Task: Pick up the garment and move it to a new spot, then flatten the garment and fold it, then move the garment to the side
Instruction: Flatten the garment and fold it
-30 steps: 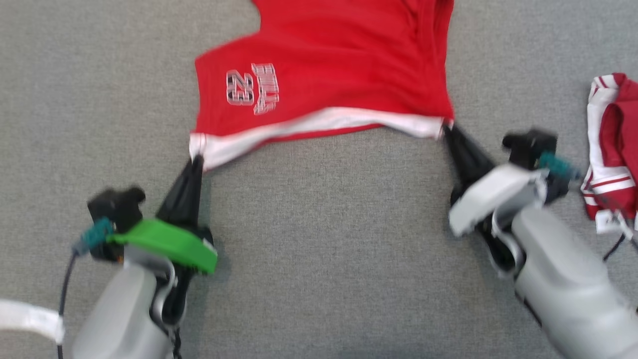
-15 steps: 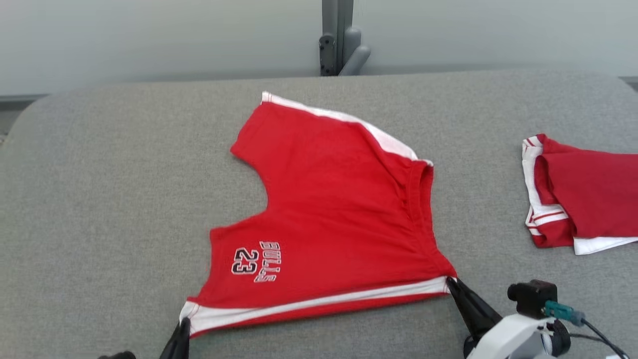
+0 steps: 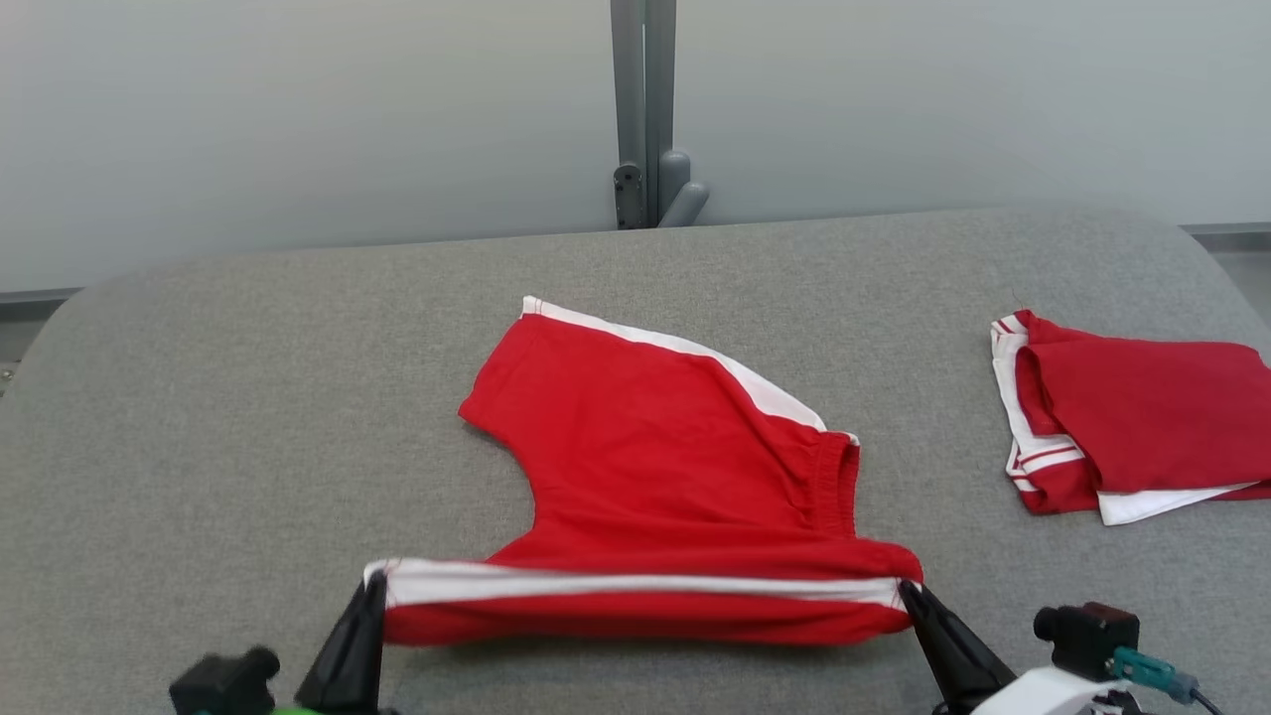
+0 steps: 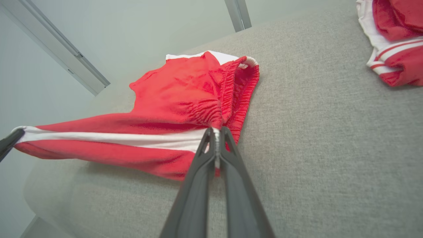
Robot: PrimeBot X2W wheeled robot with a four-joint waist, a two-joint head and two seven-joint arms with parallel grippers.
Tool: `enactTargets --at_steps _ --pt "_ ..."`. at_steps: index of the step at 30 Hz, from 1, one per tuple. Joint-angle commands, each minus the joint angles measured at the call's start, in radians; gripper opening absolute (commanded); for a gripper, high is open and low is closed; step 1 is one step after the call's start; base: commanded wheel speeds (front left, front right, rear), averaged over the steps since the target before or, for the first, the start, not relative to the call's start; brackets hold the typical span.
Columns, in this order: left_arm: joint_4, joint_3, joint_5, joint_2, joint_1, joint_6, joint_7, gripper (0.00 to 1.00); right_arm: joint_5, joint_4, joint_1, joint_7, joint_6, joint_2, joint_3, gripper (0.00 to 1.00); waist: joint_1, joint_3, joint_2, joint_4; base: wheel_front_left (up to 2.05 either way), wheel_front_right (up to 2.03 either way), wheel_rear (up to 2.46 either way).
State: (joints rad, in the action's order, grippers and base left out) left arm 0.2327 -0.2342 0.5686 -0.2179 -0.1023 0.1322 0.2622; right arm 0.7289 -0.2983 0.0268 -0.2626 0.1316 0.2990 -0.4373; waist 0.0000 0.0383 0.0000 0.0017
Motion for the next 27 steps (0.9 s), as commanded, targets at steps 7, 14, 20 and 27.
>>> enactTargets --at_steps 7,14,20,27 --pt "0.129 -0.11 -0.012 -0.082 0.425 -0.003 0.003 0.0 0.047 -0.07 -0.239 -0.002 -0.002 -0.055 0.024 0.0 0.0 -0.279 0.0 -0.066 0.0 0.0 0.0" --pt "0.291 -0.247 0.004 -0.135 0.739 -0.003 0.002 0.0 0.047 -0.141 -0.403 -0.002 -0.001 -0.129 0.062 0.0 0.0 -0.441 0.0 -0.104 0.0 0.0 0.0" --pt "0.443 -0.347 0.027 -0.146 0.948 -0.003 0.002 0.0 0.011 -0.197 -0.487 -0.002 -0.001 -0.187 0.099 0.0 0.0 -0.525 0.0 -0.124 0.0 0.0 0.0" --pt "0.559 -0.371 0.022 -0.143 1.081 -0.003 0.002 0.0 -0.036 -0.22 -0.506 0.0 -0.002 -0.218 0.167 0.0 0.0 -0.57 0.0 -0.136 0.0 0.0 0.0"
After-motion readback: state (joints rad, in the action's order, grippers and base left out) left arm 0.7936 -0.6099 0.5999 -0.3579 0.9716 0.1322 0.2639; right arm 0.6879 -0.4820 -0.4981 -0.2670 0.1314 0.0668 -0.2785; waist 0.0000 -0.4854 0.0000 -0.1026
